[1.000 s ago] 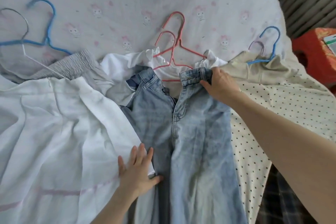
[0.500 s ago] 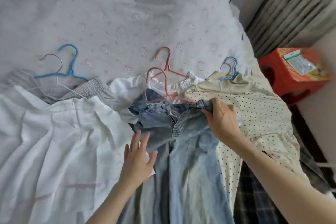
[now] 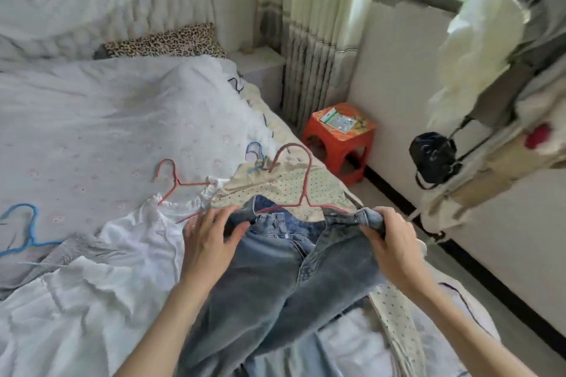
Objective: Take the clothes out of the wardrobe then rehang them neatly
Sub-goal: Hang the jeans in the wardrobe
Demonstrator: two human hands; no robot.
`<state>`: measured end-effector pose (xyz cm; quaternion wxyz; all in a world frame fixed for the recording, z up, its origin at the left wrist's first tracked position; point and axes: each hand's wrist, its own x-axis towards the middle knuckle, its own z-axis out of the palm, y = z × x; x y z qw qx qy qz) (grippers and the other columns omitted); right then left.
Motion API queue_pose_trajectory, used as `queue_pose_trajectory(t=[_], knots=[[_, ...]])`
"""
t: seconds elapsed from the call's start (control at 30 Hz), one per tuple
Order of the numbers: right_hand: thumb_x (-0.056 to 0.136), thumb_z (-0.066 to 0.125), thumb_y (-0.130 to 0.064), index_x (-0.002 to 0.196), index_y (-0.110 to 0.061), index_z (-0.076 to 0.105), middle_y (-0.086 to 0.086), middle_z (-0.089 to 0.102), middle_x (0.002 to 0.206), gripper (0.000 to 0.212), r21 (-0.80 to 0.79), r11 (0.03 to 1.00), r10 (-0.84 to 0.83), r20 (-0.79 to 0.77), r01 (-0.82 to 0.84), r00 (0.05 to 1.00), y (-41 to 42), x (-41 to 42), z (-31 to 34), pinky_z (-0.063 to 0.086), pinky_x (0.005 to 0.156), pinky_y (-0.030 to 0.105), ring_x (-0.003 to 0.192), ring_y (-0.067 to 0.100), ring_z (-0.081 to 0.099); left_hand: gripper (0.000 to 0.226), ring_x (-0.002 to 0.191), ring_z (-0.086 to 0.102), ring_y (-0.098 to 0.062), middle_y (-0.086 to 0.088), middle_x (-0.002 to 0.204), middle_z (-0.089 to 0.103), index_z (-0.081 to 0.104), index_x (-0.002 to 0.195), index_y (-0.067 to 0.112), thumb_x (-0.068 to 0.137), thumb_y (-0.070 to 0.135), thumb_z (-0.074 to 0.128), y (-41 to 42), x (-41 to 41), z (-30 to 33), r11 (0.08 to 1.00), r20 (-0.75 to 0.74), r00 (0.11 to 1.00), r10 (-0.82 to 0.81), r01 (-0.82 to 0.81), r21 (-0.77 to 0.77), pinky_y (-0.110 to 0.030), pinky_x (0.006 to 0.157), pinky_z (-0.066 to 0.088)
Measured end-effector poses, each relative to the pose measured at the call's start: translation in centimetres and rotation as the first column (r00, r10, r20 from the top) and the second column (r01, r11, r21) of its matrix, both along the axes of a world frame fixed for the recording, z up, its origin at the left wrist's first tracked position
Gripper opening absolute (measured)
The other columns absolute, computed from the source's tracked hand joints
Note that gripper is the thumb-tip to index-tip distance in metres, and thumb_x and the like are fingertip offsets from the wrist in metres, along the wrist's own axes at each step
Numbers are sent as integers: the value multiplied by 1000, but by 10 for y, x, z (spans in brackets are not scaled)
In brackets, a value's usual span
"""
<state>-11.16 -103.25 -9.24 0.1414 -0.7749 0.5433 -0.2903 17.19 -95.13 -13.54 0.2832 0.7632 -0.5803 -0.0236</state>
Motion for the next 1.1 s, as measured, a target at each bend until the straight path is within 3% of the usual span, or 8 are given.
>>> queue_pose_trajectory(t=[0.17, 0.3, 0.47, 0.63, 0.73, 0.87, 0.97, 1.1], knots=[[86, 64, -15, 92, -13, 56, -15, 49, 81, 11, -1, 989, -149, 97, 150, 984, 56, -122, 44, 24, 66, 22, 88, 18, 46, 66, 76, 60, -24, 4, 80, 63, 63, 91, 17, 86, 70, 26, -11, -105, 51, 954, -55, 963, -262, 250, -166, -42, 67, 48], [75, 75, -8, 91, -10, 64, -5, 51, 87, 19, -85, 945, -296, 192, 316, 936, 114, -224, 82, 34, 75, 11, 90, 20, 47, 51, 68, 57, -26, 1, 69, 61, 64, 78, 12, 82, 57, 39, 3, -208, 97, 894, -39, 934, -355, 326, -308, -40, 63, 43], [68, 81, -17, 95, -13, 64, 1, 46, 93, 32, -188, 788, -537, 253, 586, 804, 205, -338, 132, 37, 71, 16, 75, 12, 49, 39, 64, 58, -31, -4, 66, 62, 66, 81, 13, 81, 46, 44, 22, -339, 157, 780, 27, 866, -499, 462, -421, -39, 61, 40], [72, 75, -40, 80, -16, 51, -11, 49, 64, 35, -92, 656, -739, 124, 749, 662, 300, -435, 161, 33, 58, 25, 61, 15, 48, 24, 62, 59, -34, -6, 65, 62, 66, 82, 20, 81, 41, 55, 57, -460, 195, 675, 30, 769, -639, 578, -457, -41, 62, 43], [67, 79, -38, 76, -13, 60, -10, 57, 62, 33, -15, 550, -816, 204, 835, 541, 357, -473, 161, 37, 57, 17, 62, 13, 53, 13, 54, 59, -31, -5, 59, 61, 68, 75, 13, 71, 25, 65, 89, -521, 206, 556, 80, 671, -737, 669, -493, -34, 59, 36], [66, 81, -31, 70, -23, 62, -5, 65, 68, 21, -18, 377, -875, 319, 926, 363, 420, -496, 160, 39, 59, 14, 69, 18, 59, 13, 69, 60, -30, -2, 72, 67, 69, 83, 15, 80, 28, 69, 123, -583, 209, 454, -6, 507, -862, 768, -451, -28, 66, 23], [69, 79, -32, 76, -14, 65, 3, 66, 69, 24, -55, 283, -912, 293, 958, 286, 454, -503, 164, 42, 63, 26, 70, 24, 60, 24, 65, 55, -27, 1, 73, 67, 66, 84, 16, 82, 38, 55, 144, -632, 209, 232, 44, 275, -960, 878, -419, -29, 66, 30], [70, 76, -40, 78, -16, 62, -8, 59, 63, 29, -93, 106, -952, 279, 990, 128, 494, -505, 163, 45, 65, 41, 65, 19, 54, 24, 69, 49, 3, 9, 70, 63, 63, 83, 17, 87, 39, 55, 165, -678, 204, 42, -90, 8, -996, 925, -377, -28, 71, 31]])
